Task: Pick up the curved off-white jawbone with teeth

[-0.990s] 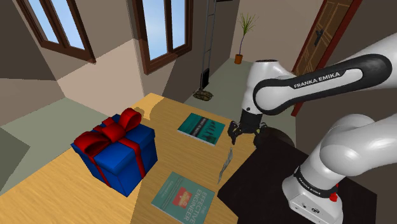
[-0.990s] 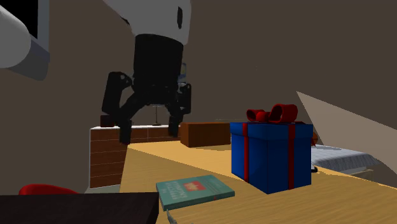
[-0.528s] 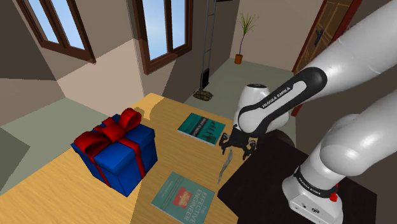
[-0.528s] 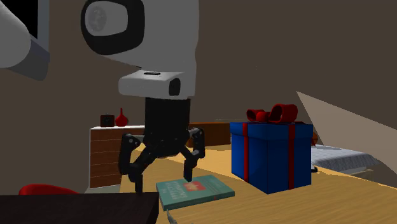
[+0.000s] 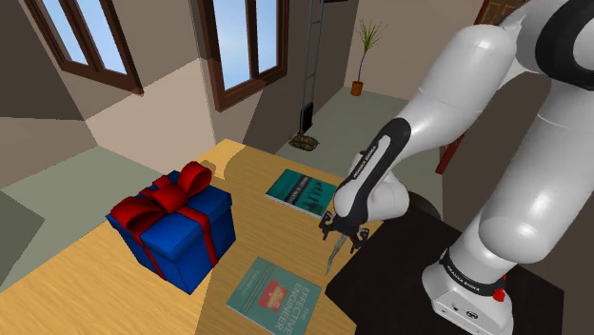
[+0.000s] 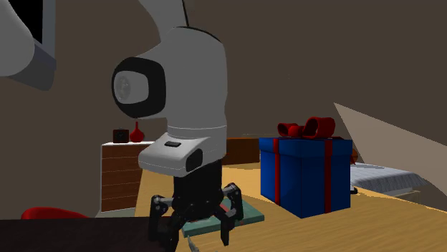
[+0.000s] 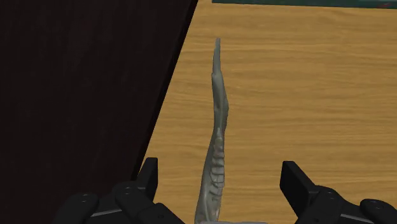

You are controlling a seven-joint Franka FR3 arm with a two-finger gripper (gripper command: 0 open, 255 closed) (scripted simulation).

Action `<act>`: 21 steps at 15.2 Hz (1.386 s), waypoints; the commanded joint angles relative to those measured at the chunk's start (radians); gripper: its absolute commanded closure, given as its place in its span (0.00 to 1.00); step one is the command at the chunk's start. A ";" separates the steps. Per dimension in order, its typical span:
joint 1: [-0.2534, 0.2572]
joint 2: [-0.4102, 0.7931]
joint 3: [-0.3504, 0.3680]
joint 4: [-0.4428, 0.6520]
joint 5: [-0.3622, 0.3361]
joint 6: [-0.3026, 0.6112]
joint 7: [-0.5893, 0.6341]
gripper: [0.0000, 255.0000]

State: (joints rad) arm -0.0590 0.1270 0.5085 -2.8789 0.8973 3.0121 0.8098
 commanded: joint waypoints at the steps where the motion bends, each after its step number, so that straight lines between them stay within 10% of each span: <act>1: -0.013 0.066 0.017 0.023 0.047 0.050 -0.049 0.00; 6: -0.070 0.174 0.073 0.059 0.118 0.131 -0.139 0.00; 7: -0.067 0.171 0.069 0.058 0.114 0.128 -0.136 1.00; 16: -0.070 0.174 0.073 0.059 0.117 0.131 -0.139 1.00; 21: 0.010 0.025 -0.007 0.010 0.019 0.018 -0.015 1.00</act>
State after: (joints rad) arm -0.0620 0.1820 0.5135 -2.8583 0.9362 3.0523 0.7683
